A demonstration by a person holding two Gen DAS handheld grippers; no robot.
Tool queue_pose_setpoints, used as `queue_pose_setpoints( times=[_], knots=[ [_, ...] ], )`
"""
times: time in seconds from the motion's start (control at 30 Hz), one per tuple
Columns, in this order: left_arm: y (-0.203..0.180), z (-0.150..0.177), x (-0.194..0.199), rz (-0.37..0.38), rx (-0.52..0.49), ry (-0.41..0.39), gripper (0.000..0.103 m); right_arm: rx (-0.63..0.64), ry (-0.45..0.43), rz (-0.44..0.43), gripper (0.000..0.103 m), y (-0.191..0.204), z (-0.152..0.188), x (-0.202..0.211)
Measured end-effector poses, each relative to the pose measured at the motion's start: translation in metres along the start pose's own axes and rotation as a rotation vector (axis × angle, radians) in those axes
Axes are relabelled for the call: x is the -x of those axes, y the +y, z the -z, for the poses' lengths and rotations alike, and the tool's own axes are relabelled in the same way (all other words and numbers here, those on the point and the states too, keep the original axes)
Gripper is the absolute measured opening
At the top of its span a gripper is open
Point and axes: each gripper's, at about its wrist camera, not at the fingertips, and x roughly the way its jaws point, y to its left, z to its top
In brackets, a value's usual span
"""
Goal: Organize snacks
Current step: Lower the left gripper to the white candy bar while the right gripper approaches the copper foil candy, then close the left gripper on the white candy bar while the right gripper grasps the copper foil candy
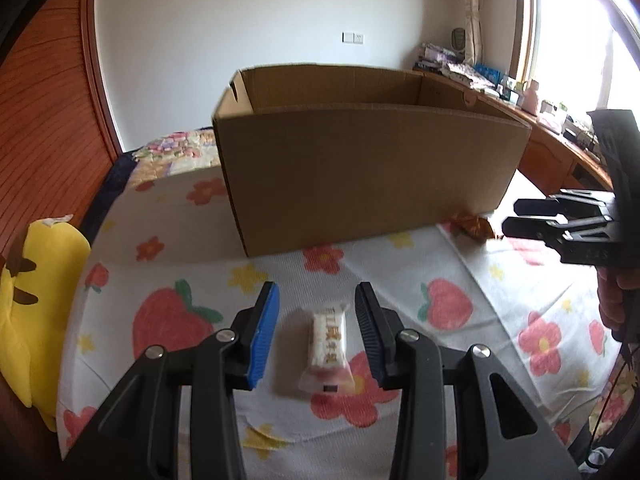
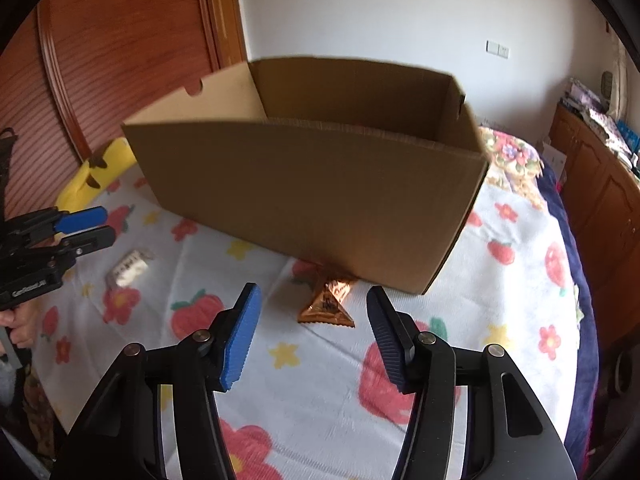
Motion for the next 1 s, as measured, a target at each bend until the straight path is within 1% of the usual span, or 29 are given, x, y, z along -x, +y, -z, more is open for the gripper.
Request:
queue_pose_setpoints(
  times=[0.3, 0.5, 0.53, 0.6, 0.7, 0.73, 0.77, 0.8, 0.83, 0.93, 1.0],
  knots=[
    [-0.005, 0.009, -0.009, 0.015, -0.018, 0.044, 0.039, -0.017, 0.067, 0.001, 0.051, -0.005, -0.003, -0.036],
    [-0.003, 0.012, -0.012, 0.017, -0.020, 0.060, 0.039, -0.023, 0.087, 0.012, 0.046, -0.004, -0.004, -0.048],
    [-0.002, 0.012, -0.013, 0.019, -0.020, 0.063, 0.039, -0.022, 0.091, 0.016, 0.044, -0.003, -0.004, -0.049],
    [-0.002, 0.014, -0.013, 0.015, -0.020, 0.067, 0.039, -0.018, 0.094, 0.019, 0.044, -0.002, -0.004, -0.051],
    [0.000, 0.015, -0.014, 0.015, -0.015, 0.072, 0.039, -0.015, 0.105, 0.026, 0.038, -0.002, -0.004, -0.055],
    [0.001, 0.015, -0.015, 0.015, -0.014, 0.074, 0.039, -0.014, 0.109, 0.032, 0.034, -0.002, -0.003, -0.056],
    [0.000, 0.015, -0.015, 0.015, -0.013, 0.075, 0.039, -0.008, 0.107, 0.037, 0.032, -0.002, -0.003, -0.055],
    [0.000, 0.015, -0.016, 0.014, -0.012, 0.077, 0.039, -0.004, 0.107, 0.037, 0.028, -0.002, -0.002, -0.055],
    [0.000, 0.016, -0.017, 0.015, -0.011, 0.081, 0.039, 0.000, 0.111, 0.040, 0.022, -0.002, -0.002, -0.055],
    [0.000, 0.019, -0.018, 0.018, -0.005, 0.088, 0.039, 0.008, 0.118, 0.029, 0.019, -0.001, 0.000, -0.051],
    [-0.001, 0.020, -0.018, 0.020, -0.003, 0.090, 0.039, 0.016, 0.123, 0.013, 0.019, 0.001, 0.002, -0.048]
  ],
)
